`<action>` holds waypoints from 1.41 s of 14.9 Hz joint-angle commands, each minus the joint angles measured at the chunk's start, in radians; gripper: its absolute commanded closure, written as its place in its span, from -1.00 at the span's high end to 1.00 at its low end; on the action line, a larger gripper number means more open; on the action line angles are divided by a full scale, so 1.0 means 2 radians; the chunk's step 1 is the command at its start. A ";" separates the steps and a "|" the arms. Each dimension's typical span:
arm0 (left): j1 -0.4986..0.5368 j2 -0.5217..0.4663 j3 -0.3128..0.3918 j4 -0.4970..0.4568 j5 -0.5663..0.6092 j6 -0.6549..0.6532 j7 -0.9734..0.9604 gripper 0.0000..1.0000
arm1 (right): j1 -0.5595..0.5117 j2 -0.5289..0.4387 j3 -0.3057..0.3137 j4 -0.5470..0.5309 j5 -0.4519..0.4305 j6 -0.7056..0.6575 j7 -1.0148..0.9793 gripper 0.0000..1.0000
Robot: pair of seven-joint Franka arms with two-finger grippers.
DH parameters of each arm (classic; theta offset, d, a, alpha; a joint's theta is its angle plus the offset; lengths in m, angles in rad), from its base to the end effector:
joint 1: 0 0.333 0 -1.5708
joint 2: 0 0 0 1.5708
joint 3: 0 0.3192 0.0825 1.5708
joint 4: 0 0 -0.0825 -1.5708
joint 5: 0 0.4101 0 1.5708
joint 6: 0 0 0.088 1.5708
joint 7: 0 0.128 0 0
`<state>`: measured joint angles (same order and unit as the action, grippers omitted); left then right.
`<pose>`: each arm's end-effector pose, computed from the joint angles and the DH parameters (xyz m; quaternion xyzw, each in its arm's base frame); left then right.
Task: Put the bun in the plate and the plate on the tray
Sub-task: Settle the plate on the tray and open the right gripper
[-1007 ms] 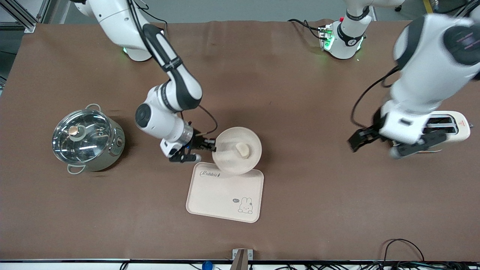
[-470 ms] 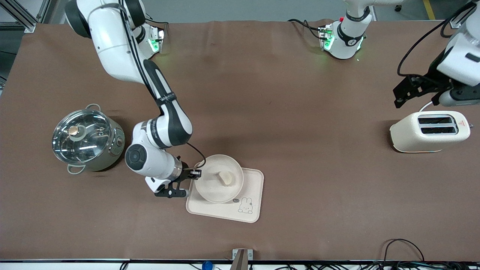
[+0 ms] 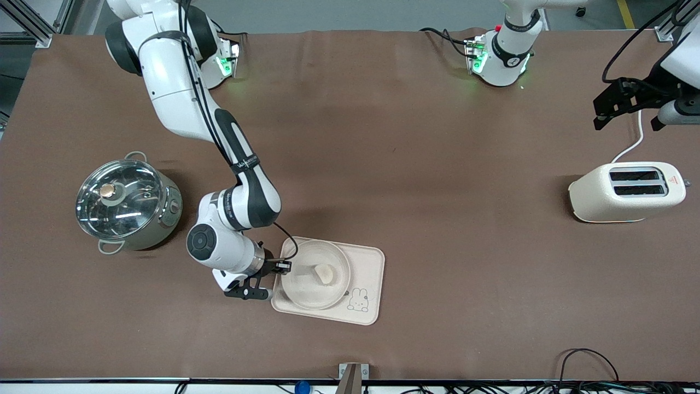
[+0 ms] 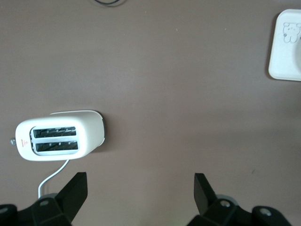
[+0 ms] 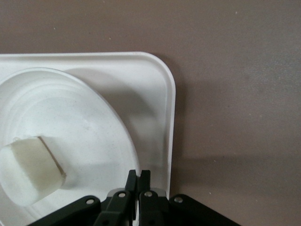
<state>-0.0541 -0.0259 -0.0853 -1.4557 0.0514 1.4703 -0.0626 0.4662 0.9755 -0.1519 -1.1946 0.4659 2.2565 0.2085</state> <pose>0.5572 -0.0718 0.6693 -0.9988 0.0353 -0.0228 0.0244 0.7413 0.2952 0.1675 -0.9896 0.0499 -0.0150 0.1339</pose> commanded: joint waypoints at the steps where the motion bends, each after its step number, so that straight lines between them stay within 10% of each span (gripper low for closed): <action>1: 0.001 -0.006 0.001 -0.007 -0.007 -0.009 0.007 1.00 | -0.006 0.022 0.016 0.027 0.002 0.015 0.021 -0.99; 10: 0.001 -0.005 0.002 -0.008 -0.007 -0.007 0.007 1.00 | -0.005 0.025 0.016 0.029 0.002 0.015 0.025 -0.99; 11: 0.001 -0.005 0.002 -0.008 -0.007 -0.007 0.007 1.00 | -0.005 0.023 0.016 0.024 0.001 0.015 0.026 -0.79; 12: 0.001 -0.005 0.002 -0.008 -0.007 -0.007 0.006 1.00 | -0.006 0.022 0.016 0.018 0.002 0.015 0.026 -0.07; 14: 0.001 -0.005 0.002 -0.008 -0.007 -0.007 0.006 1.00 | -0.007 0.014 0.016 0.011 0.002 0.012 0.028 0.62; 21: 0.001 -0.005 0.002 -0.008 -0.007 -0.007 0.007 1.00 | -0.010 -0.070 0.016 -0.020 0.004 -0.054 0.024 0.79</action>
<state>-0.0537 -0.0253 -0.0853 -1.4683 0.0510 1.4602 -0.0625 0.4609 0.9335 -0.1336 -1.1675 0.4666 2.1873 0.2518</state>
